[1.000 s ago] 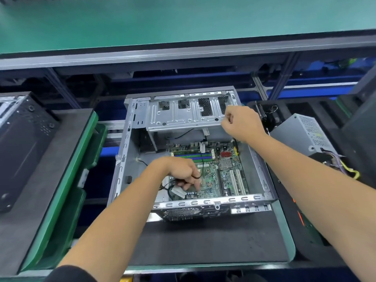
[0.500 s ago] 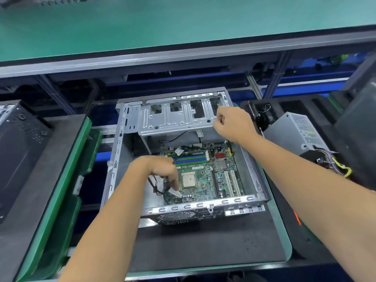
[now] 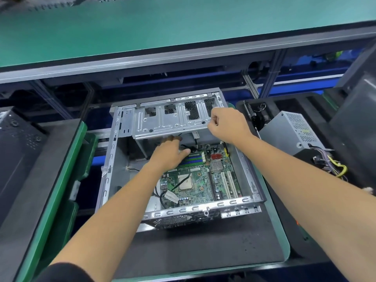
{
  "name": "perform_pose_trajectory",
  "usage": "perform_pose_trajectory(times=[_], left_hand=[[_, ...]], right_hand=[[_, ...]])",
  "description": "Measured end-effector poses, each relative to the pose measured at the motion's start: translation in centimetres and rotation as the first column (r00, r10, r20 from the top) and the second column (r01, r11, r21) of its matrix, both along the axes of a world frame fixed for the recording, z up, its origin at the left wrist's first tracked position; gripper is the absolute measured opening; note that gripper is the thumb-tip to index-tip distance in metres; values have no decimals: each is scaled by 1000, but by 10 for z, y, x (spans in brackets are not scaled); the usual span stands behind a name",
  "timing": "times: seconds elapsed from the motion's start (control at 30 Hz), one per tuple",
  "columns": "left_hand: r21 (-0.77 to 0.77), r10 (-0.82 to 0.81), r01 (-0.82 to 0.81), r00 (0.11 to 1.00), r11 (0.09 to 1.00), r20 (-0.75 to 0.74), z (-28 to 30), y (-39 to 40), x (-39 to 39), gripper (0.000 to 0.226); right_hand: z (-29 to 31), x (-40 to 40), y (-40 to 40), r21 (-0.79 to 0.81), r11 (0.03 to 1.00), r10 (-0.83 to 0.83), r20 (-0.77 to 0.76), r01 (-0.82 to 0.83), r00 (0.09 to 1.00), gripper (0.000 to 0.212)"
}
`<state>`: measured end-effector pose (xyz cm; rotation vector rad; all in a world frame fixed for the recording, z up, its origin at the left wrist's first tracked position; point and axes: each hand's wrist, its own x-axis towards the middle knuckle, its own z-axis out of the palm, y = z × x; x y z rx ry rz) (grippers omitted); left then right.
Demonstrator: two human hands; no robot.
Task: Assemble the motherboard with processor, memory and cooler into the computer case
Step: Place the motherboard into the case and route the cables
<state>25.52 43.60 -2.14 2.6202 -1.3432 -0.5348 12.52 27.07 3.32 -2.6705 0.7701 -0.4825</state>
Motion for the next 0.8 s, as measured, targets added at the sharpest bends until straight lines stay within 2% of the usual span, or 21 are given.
perform_pose_trajectory(times=[0.03,0.13,0.3,0.37,0.43,0.5,0.6,0.8], left_hand=[[-17,-14,15,999,1000,36,-2,-5,-2,54],[-84,-16,17,1000,996,17,-8,-16,-5,40],[-83,-45,48,998,995,37,-12,-22,-6,18],[-143,-55,51,998,988,-24,-10,-21,-4,17],[-242,-57,14,984,970,-171,-5,-19,-6,17],[-325,-97,-38,916,945,-390,2,-19,-11,20],[-364,-200,-78,721,928,-664,9,-18,-22,26],[-361,-275,-75,510,930,-815,10,-20,-27,33]], right_hand=[[0,0,0,0,1000,1,1,-1,1000,15],[0,0,0,1,1000,3,0,-3,1000,15],[-1,0,0,-11,1000,4,-3,-4,1000,15],[-2,1,-1,-11,1000,5,0,-5,1000,15],[-3,1,-1,-8,1000,5,3,-5,1000,15],[-3,2,-2,-5,1000,4,3,-4,1000,14],[-4,2,-3,-9,1000,-2,1,2,1000,13],[-5,2,-4,-4,1000,-9,11,9,1000,11]])
